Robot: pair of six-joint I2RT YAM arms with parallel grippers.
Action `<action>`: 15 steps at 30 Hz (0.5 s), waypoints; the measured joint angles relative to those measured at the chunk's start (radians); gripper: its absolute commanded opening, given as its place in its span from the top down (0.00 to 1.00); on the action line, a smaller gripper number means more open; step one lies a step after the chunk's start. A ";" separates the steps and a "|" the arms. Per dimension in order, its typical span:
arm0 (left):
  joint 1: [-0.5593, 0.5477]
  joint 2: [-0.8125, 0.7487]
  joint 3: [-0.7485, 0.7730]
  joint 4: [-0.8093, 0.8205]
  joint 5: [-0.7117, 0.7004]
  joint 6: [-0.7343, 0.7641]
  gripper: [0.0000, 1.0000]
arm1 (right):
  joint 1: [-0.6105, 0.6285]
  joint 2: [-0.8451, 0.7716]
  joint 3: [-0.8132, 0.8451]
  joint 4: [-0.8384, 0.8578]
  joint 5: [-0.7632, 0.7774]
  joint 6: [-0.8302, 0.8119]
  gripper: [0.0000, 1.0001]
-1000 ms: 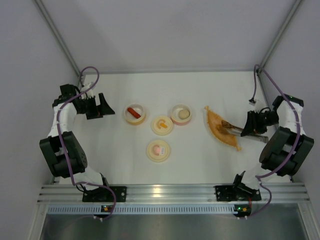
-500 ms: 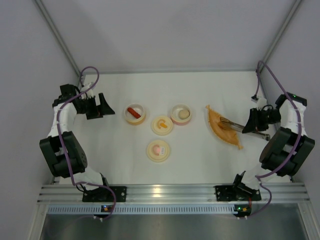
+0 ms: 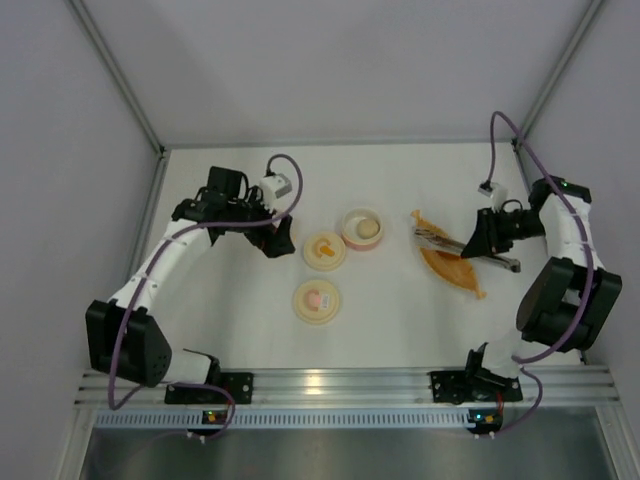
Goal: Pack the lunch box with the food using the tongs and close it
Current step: Pick up the fake food from the plate.
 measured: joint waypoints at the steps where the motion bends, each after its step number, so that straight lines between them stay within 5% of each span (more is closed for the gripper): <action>1: -0.060 -0.030 -0.007 0.012 -0.010 0.027 0.02 | 0.037 0.000 0.004 0.001 -0.022 0.006 0.77; 7: -0.253 -0.147 -0.016 0.108 -0.113 0.182 0.02 | 0.234 0.002 0.009 0.002 -0.145 0.098 0.76; 15: -0.579 -0.108 -0.021 0.288 -0.250 0.345 0.02 | 0.327 0.049 0.010 0.005 -0.253 0.197 0.73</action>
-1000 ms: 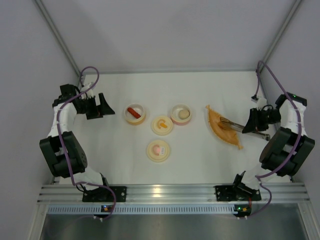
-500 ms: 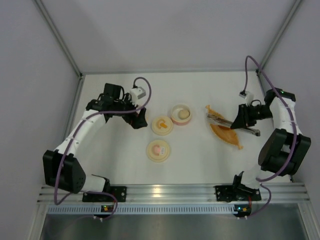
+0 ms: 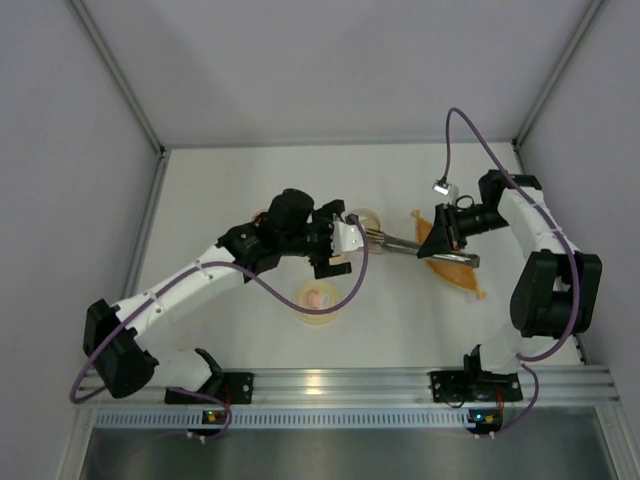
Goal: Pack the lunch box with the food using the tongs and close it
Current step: Pick up the fake food from the plate.
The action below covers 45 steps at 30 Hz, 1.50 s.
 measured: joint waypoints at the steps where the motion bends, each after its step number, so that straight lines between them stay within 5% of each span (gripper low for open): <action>1: -0.029 0.016 0.000 0.018 -0.013 0.011 0.02 | 0.008 0.001 0.000 0.002 -0.006 0.010 0.73; 12: -0.162 0.195 0.045 0.129 -0.045 0.007 0.02 | 0.068 0.002 0.000 0.003 -0.053 0.051 0.72; 32: -0.232 0.352 0.123 0.250 -0.181 0.031 0.03 | 0.126 0.008 0.000 -0.002 -0.108 -0.045 0.72; 34: -0.232 0.366 0.138 0.250 -0.191 0.034 0.08 | 0.136 0.012 0.000 -0.003 -0.108 -0.065 0.72; 38: -0.232 0.376 0.151 0.241 -0.190 0.046 0.34 | 0.145 0.014 0.000 -0.003 -0.108 -0.089 0.70; 45: -0.232 0.376 0.156 0.203 -0.163 0.073 0.50 | 0.147 0.031 0.000 -0.003 -0.114 -0.117 0.63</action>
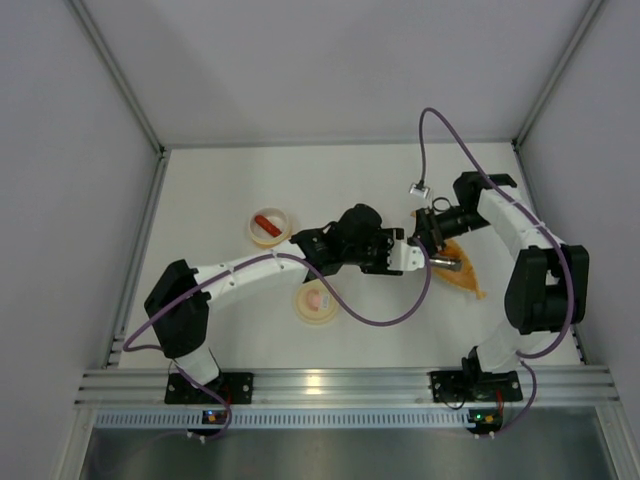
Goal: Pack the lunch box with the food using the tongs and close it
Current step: Pick up the fake food from the plate.
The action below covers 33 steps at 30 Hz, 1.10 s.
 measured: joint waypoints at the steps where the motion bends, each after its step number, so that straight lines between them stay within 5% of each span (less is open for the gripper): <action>1: 0.000 0.000 0.000 -0.007 0.002 0.004 0.51 | 0.002 0.004 0.000 0.000 0.000 -0.002 0.62; 13: 0.000 0.000 0.015 -0.058 0.014 0.023 0.66 | 0.040 0.018 0.000 -0.002 -0.005 -0.011 0.57; 21: 0.000 0.000 0.017 -0.075 0.027 0.047 0.63 | 0.054 0.018 0.000 0.000 0.022 -0.009 0.75; 22: 0.000 0.000 0.017 -0.076 0.027 0.051 0.61 | 0.054 0.018 0.000 0.000 0.024 -0.008 0.77; 26: 0.000 0.000 0.017 -0.076 0.025 0.066 0.26 | 0.058 0.018 0.000 -0.002 0.038 -0.008 0.86; 27: 0.000 0.000 0.017 -0.076 0.024 0.068 0.02 | 0.060 0.018 0.000 -0.002 0.040 -0.008 0.87; 33: 0.000 -0.035 0.018 -0.113 0.019 0.062 0.02 | 0.057 0.018 0.001 -0.002 0.069 -0.009 0.89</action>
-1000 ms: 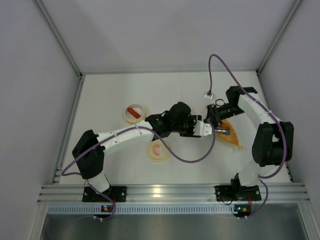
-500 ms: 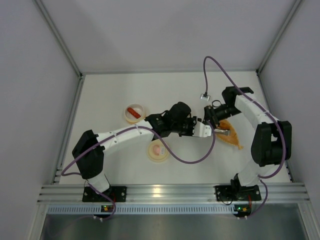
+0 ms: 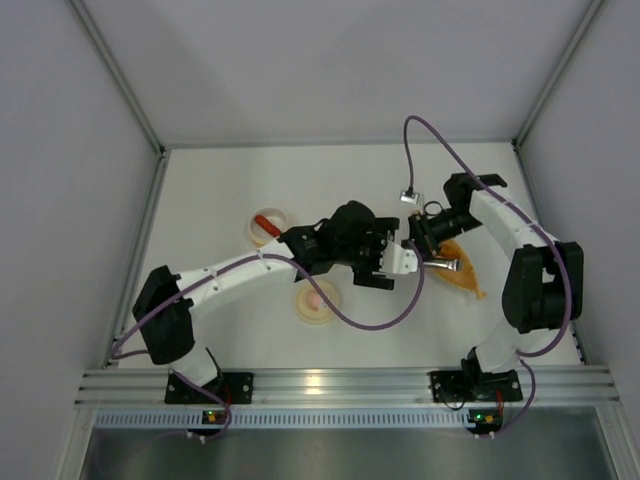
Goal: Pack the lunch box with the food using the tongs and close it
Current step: Pick up the fake food from the plate.
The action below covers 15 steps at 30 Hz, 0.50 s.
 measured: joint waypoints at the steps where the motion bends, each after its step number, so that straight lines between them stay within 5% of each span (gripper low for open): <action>1: 0.000 -0.023 0.000 -0.013 0.003 -0.003 0.02 | -0.005 0.000 0.000 0.000 0.006 0.000 0.89; 10: 0.026 -0.320 0.097 -0.133 -0.041 -0.154 0.02 | -0.184 -0.024 0.002 0.000 0.090 -0.019 0.78; 15: 0.243 -0.384 0.152 -0.201 -0.010 -0.318 0.02 | -0.327 -0.074 0.016 0.002 0.214 -0.045 0.68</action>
